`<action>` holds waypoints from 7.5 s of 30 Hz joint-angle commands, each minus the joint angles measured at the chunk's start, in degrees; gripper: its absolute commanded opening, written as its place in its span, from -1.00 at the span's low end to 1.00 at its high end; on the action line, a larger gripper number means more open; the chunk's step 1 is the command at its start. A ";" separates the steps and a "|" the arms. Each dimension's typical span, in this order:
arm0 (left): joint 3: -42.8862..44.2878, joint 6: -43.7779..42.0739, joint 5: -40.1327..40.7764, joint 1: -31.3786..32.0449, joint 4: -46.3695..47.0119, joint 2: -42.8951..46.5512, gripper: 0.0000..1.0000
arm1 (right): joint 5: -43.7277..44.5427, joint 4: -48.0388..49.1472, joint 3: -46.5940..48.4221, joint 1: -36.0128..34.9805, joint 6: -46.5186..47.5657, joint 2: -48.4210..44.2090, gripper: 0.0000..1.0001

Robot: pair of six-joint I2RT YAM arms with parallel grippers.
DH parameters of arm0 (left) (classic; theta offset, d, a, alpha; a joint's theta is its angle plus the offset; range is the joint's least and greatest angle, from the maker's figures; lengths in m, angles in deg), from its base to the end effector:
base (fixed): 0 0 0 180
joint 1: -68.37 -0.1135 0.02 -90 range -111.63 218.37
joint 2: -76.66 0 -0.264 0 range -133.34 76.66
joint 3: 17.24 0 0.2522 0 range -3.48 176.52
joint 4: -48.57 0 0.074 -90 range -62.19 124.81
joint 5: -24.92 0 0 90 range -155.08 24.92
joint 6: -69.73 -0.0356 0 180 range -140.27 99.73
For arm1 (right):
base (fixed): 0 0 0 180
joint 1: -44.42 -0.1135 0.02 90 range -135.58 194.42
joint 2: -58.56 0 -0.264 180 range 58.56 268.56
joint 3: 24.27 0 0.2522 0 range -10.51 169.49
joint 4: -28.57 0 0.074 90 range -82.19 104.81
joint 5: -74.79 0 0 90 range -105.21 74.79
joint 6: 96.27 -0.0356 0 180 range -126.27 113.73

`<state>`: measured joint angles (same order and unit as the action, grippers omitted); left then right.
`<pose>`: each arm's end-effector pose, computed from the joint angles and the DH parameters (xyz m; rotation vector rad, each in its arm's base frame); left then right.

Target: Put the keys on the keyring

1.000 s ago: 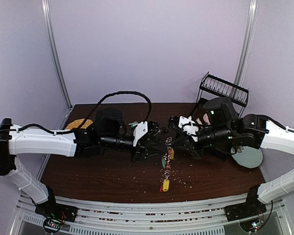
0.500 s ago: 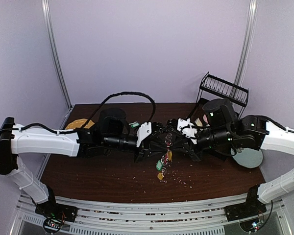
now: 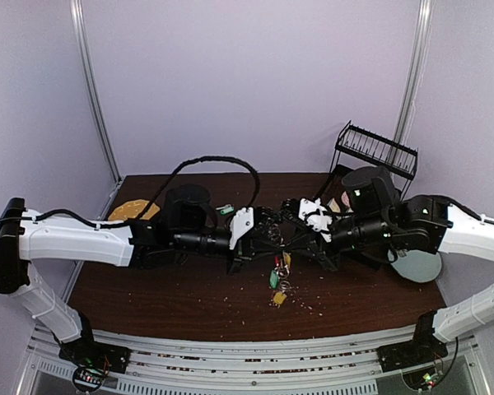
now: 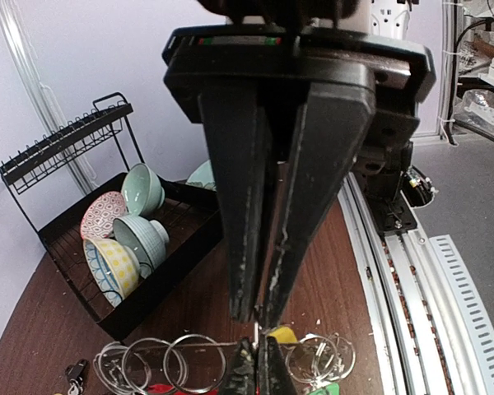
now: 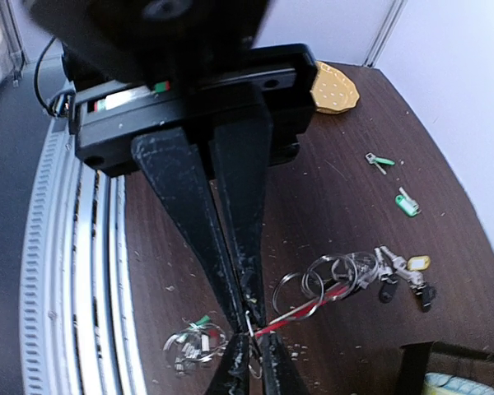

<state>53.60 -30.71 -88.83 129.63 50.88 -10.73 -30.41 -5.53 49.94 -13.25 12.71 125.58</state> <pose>0.1572 -0.3164 0.2792 1.3577 1.3511 -0.9900 0.1332 0.2279 0.3391 -1.4282 1.5311 0.6871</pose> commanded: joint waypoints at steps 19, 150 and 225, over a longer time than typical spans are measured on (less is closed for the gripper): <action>-10.68 2.93 -0.41 0.88 30.03 3.00 -1.00 | -26.40 34.41 -16.93 9.58 -21.56 -5.61 -0.44; 0.79 2.57 1.93 1.08 10.86 -1.23 -0.67 | 5.23 -11.33 9.21 -1.57 3.54 1.30 -1.00; -11.30 12.05 2.83 3.54 53.09 -3.99 -1.00 | -18.71 25.28 -13.98 9.90 -13.81 -12.51 -0.32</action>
<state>42.17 -19.19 -87.43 132.99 100.72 -16.24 -54.59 20.46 35.95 -3.19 -2.96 114.46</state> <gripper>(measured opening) 0.004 0.355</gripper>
